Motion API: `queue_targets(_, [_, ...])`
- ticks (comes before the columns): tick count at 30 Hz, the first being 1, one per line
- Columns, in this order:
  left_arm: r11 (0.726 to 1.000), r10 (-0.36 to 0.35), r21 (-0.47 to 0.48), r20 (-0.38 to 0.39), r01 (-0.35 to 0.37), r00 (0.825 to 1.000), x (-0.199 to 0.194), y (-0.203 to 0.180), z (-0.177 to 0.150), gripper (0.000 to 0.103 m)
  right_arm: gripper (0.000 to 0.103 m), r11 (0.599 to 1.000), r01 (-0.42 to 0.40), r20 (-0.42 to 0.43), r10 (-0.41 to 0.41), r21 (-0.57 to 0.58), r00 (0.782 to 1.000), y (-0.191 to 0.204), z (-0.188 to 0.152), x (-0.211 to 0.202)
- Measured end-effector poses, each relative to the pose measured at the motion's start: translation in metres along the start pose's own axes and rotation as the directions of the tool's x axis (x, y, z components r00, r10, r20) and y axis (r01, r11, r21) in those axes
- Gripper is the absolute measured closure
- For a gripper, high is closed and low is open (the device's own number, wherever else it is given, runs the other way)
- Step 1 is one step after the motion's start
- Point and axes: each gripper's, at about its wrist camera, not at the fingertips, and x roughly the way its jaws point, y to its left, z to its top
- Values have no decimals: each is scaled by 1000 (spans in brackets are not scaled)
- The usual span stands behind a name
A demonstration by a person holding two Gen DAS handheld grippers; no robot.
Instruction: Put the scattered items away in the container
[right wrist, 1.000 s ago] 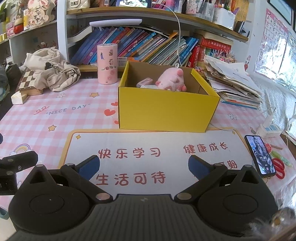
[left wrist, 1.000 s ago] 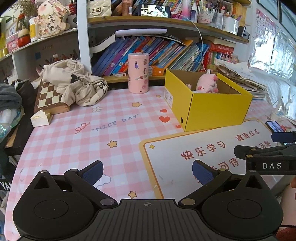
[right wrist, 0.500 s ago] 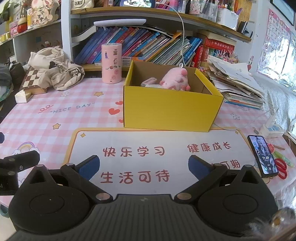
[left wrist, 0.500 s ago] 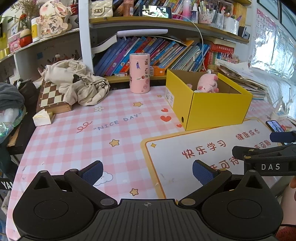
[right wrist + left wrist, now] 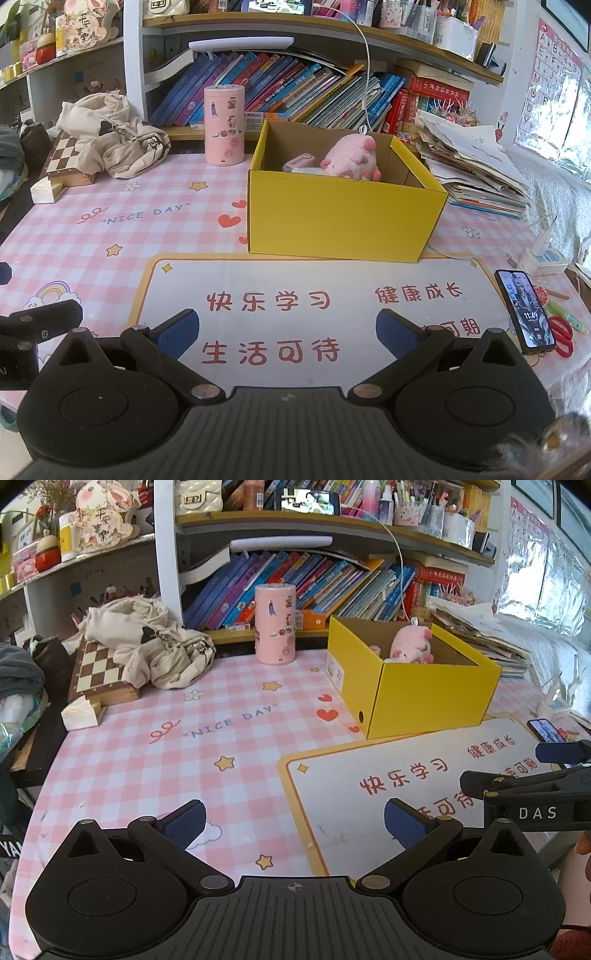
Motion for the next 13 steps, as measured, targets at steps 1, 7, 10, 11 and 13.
queue_targets(1, [1000, -3, -4, -5, 3, 1000, 0, 0, 0, 0, 0, 1000, 0, -1, 0, 0, 1000, 0, 0, 0])
queue_targets(7, [1000, -1, -15, -5, 1, 1000, 1, 1, 0, 0, 0, 1000, -3, -14, 2, -8, 1000, 1, 0, 3])
queue_targets(10, [1000, -2, -23, -4, 2, 1000, 2, 1, 0, 0, 0, 1000, -6, -22, 6, -16, 1000, 1, 0, 5])
queue_targets(11, [1000, -3, -26, -5, 3, 1000, 2, 1, 0, 0, 0, 1000, -8, -25, 7, -18, 1000, 1, 0, 6])
queue_targets(13, [999, -2, -35, -7, 2, 1000, 3, 2, 0, 0, 0, 1000, -13, -31, 12, -21, 999, 0, 1, 9])
